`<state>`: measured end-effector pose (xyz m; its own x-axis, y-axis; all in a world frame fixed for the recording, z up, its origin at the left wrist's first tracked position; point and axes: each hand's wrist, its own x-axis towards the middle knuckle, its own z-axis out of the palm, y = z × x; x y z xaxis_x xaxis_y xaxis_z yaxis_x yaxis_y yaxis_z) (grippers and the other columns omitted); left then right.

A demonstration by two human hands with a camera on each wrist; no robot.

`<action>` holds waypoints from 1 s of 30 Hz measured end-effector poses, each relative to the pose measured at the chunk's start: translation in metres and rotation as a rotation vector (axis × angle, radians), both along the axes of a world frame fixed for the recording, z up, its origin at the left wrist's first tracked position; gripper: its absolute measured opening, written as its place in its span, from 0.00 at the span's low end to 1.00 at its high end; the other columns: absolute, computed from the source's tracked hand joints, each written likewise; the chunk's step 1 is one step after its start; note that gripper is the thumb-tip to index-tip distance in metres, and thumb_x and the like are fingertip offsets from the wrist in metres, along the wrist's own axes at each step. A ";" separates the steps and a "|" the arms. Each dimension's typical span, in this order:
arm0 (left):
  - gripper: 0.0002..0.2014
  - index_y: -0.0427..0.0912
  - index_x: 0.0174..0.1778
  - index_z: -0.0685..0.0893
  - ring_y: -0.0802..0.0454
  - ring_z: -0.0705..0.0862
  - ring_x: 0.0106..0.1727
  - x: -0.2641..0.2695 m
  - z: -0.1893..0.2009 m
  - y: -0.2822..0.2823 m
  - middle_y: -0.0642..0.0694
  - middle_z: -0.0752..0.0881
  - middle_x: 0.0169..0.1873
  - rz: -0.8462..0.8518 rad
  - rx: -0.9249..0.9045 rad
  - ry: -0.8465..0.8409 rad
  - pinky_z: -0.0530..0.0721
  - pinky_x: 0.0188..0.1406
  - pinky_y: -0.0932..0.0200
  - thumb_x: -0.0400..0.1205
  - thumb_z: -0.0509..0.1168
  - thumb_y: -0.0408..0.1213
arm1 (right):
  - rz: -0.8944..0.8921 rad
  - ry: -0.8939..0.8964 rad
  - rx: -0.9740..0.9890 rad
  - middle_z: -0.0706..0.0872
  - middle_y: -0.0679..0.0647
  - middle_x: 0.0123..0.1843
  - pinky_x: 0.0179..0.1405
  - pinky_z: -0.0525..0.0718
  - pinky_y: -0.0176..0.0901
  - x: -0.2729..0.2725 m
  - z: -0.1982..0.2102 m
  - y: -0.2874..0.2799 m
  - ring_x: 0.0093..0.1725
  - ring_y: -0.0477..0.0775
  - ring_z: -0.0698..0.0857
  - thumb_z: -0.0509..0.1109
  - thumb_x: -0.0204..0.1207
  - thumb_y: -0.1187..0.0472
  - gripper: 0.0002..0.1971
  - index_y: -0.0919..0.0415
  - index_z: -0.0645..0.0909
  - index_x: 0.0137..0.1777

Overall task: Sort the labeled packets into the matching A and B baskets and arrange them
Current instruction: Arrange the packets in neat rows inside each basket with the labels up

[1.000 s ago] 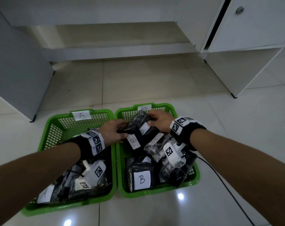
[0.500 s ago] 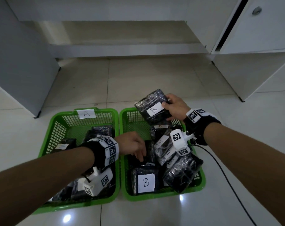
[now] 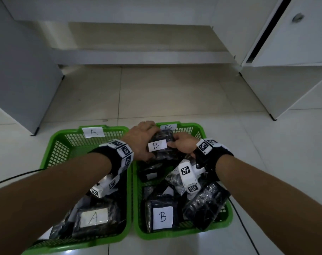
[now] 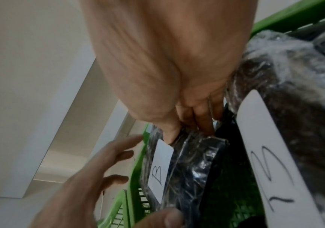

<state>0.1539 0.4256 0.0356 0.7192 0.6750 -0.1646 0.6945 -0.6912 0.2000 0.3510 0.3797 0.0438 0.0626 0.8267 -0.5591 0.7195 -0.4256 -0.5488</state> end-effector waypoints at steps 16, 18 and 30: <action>0.65 0.46 0.87 0.42 0.31 0.65 0.79 0.036 -0.033 -0.015 0.33 0.56 0.83 0.005 -0.035 0.452 0.72 0.75 0.40 0.64 0.71 0.73 | 0.393 -0.364 -0.043 0.88 0.58 0.66 0.64 0.86 0.56 0.010 -0.008 0.008 0.63 0.64 0.86 0.72 0.78 0.62 0.18 0.59 0.85 0.68; 0.64 0.45 0.86 0.45 0.31 0.67 0.77 0.042 -0.037 -0.018 0.31 0.57 0.81 -0.015 0.006 0.483 0.74 0.73 0.39 0.64 0.71 0.74 | 0.384 -0.352 -0.052 0.87 0.58 0.67 0.65 0.86 0.55 0.013 -0.009 0.006 0.64 0.63 0.86 0.72 0.77 0.62 0.20 0.60 0.84 0.70; 0.60 0.42 0.87 0.42 0.30 0.69 0.77 0.036 -0.037 -0.010 0.31 0.61 0.81 0.016 -0.132 0.440 0.80 0.69 0.41 0.72 0.73 0.65 | 0.338 -0.393 -0.033 0.92 0.67 0.52 0.48 0.92 0.52 0.026 -0.014 0.009 0.52 0.66 0.91 0.82 0.69 0.59 0.15 0.70 0.91 0.51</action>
